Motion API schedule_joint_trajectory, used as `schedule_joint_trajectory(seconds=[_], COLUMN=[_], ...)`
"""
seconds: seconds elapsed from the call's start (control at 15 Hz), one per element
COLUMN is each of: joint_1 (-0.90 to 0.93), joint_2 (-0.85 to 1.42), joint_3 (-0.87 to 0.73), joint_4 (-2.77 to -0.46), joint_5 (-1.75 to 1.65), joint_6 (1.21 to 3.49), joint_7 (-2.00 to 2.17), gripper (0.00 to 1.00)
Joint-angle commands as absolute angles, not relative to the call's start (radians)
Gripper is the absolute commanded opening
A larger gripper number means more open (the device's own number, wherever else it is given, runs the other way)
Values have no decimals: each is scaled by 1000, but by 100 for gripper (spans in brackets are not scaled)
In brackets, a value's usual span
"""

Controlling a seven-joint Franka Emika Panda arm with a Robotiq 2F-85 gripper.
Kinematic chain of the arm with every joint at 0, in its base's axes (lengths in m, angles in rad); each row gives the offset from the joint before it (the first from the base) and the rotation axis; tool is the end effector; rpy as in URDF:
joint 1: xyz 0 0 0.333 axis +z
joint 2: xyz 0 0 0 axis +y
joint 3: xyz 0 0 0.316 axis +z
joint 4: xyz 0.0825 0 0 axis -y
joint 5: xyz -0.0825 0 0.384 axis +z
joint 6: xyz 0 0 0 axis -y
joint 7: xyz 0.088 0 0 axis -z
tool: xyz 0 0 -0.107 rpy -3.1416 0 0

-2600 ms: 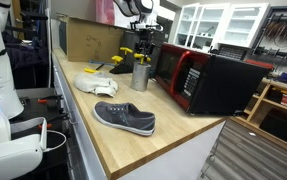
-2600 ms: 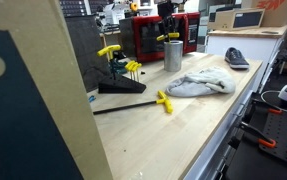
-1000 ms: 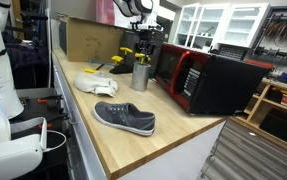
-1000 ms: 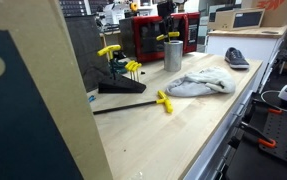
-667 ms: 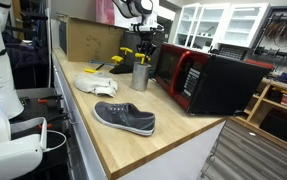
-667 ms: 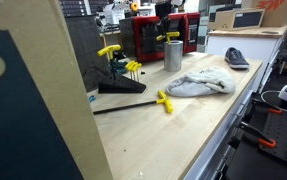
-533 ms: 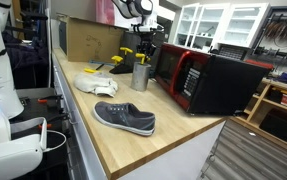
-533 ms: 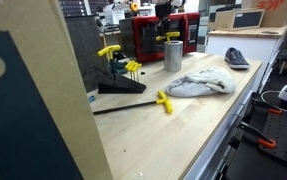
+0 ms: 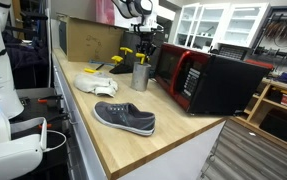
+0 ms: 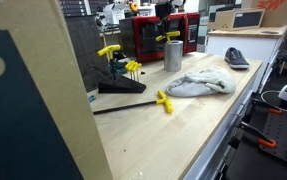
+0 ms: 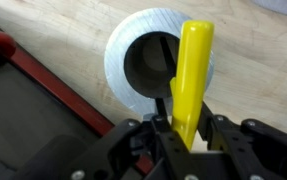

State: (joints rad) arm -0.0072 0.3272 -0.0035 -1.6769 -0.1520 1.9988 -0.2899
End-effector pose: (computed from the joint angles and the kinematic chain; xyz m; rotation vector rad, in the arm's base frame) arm 0.6504 -0.0160 0.4125 2.9604 0.5127 -0.0393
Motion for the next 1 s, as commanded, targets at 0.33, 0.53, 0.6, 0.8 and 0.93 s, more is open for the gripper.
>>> schedule_joint_trajectory(seconds=[0.33,0.53,0.6,0.8,0.93], joint_1=[-14,-17,-18,-20,-21], joint_2=[295,301,303,304,301], joint_3=[8,11,12,14,14], joint_4=[-1705,-1706,-1705,-1705,-1705], joint_5=[-163,-155,-152,-149,-149], joint_6=[1978,1973,1968,1955,1951], joint_7=[-356,-380,-385,-408,-424], gripper=[44,20,14,2,5])
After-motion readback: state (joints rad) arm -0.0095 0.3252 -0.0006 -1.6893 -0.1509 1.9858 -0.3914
